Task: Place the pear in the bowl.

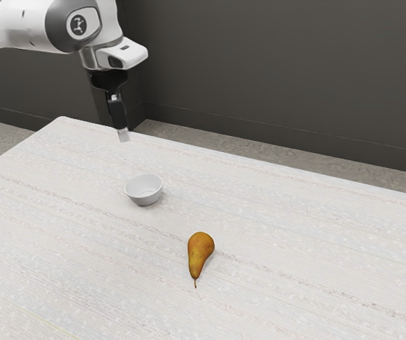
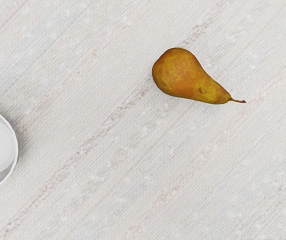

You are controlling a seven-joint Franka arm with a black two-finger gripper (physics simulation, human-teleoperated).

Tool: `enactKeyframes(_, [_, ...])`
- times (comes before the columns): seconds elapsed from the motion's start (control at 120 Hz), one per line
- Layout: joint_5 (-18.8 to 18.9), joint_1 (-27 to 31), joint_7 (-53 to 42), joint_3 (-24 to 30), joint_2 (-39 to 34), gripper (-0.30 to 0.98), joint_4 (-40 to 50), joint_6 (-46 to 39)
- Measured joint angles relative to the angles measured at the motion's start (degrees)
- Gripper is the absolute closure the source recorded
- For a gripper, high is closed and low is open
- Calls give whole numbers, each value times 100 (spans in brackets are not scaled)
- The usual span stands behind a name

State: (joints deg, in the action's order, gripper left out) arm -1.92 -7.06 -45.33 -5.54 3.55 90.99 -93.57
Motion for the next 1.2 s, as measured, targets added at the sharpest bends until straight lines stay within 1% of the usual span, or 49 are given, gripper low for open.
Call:
enactKeyframes(0.25, [-8,32,-181,0,114,0,0,-3])
enactKeyframes(0.317, [-34,11,-96,15,149,0,5,-8])
enactKeyframes(0.4, [-163,-198,303,20,238,0,8,-18])
enactKeyframes(0.525, [-279,-613,1110,19,701,0,10,-229])
enactKeyframes(0.667, [-290,-615,1867,29,883,0,217,-430])
enactKeyframes(0.733, [-172,-644,2134,48,935,0,255,-536])
enactKeyframes(0.783, [-123,-697,2320,61,979,0,458,-818])
enactKeyframes(0.842, [-129,-748,2559,67,1009,0,852,-1305])
enactKeyframes(0.9, [-140,-826,2841,69,1146,0,1029,-1743])
enactKeyframes(0.95, [-235,-841,3085,66,1317,0,1082,-2058])
enactKeyframes(1.008, [-489,-813,3344,44,1562,0,1094,-2349])
enactKeyframes(1.2, [-991,-836,4125,28,2156,0,1095,-3058])
